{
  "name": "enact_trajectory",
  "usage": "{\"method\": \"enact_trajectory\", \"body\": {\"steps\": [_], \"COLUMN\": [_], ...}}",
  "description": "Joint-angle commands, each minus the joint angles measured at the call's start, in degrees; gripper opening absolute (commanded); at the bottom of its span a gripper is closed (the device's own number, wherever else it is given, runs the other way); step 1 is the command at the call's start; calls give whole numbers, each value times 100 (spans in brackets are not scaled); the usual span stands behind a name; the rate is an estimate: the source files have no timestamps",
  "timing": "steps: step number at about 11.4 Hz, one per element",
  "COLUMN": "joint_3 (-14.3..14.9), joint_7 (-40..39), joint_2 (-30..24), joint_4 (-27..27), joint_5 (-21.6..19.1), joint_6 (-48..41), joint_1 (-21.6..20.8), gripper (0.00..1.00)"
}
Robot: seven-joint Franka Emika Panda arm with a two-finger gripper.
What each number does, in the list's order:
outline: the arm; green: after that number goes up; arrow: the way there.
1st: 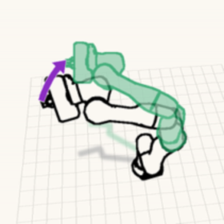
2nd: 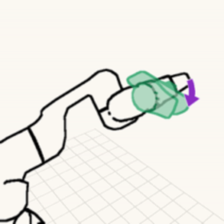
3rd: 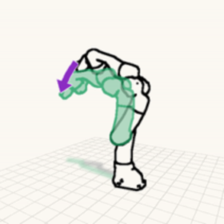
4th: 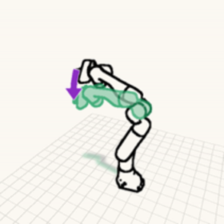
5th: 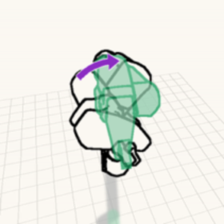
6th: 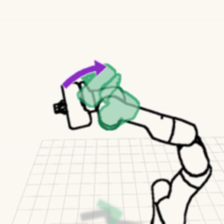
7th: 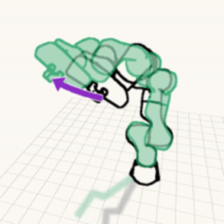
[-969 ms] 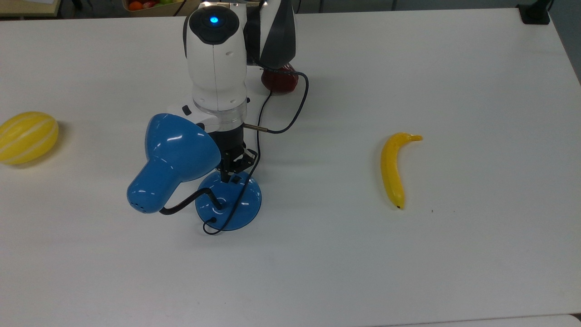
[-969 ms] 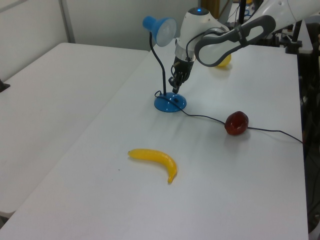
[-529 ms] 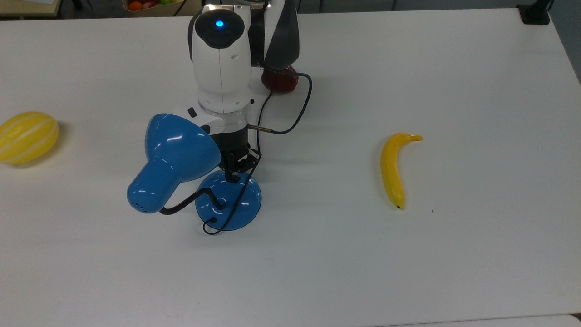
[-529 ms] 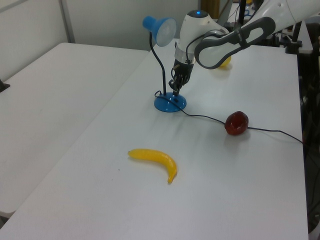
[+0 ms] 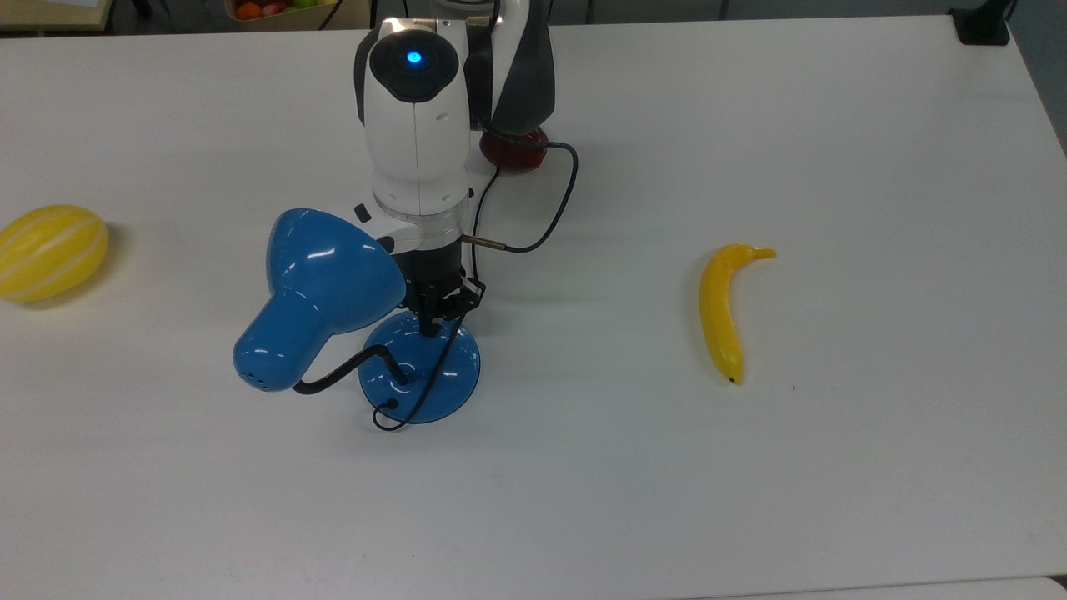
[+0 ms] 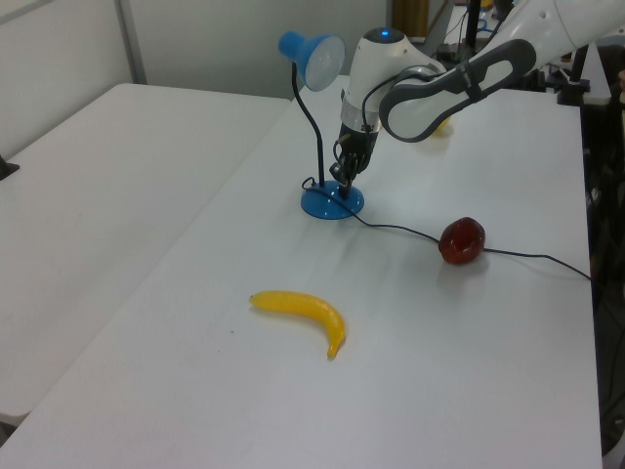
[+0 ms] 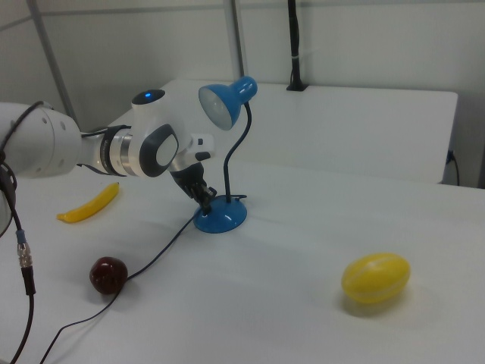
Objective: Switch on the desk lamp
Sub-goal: 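Press down on the lamp base switch with the gripper fingers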
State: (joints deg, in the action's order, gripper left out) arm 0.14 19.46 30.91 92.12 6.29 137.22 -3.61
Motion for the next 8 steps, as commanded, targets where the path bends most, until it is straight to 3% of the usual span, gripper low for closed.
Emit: {"method": "enact_trajectory", "body": {"steps": [1, 5, 8], "joint_3": [56, 56, 48], "joint_7": [365, 348, 208], "joint_2": [205, 267, -468], "joint_4": [34, -72, 566], "joint_5": [320, 425, 443], "joint_6": [156, 130, 33], "joint_1": [-87, -78, -70], "gripper": [0, 0, 0]}}
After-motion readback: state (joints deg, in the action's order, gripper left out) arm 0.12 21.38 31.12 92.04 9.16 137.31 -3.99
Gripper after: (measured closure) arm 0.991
